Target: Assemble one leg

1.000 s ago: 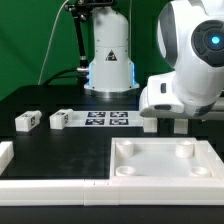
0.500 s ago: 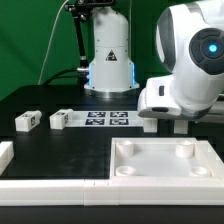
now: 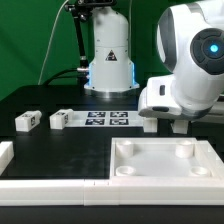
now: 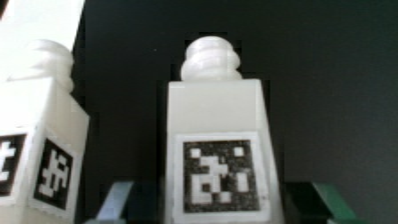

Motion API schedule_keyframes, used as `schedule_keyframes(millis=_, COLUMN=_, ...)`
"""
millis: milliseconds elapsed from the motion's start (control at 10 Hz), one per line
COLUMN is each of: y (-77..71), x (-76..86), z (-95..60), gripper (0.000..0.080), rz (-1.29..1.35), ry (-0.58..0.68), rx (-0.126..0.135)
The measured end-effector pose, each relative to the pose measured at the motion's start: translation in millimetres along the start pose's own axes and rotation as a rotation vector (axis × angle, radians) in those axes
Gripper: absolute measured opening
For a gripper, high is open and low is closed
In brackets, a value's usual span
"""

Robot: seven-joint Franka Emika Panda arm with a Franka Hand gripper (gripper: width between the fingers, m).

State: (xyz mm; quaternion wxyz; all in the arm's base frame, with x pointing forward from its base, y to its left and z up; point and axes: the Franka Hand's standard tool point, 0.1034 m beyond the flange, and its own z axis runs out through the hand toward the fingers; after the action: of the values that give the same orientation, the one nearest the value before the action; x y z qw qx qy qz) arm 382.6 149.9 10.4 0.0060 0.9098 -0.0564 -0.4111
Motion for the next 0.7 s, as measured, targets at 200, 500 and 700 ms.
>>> schedule_keyframes(millis=200, y=0.0, x=0.0, z=0.0, gripper=0.0288, rz=0.000, ry=0.000, rx=0.000)
schedule_keyframes(millis=500, y=4.5, x=-1.2, z=-17.0, gripper=0.0289, rz=-0.022, ry=-0.001, rx=0.009)
schedule_keyframes(millis=700, y=15.1, x=-6.9, z=-48.8, gripper=0.0290, rz=-0.039, ry=0.003, rx=0.035)
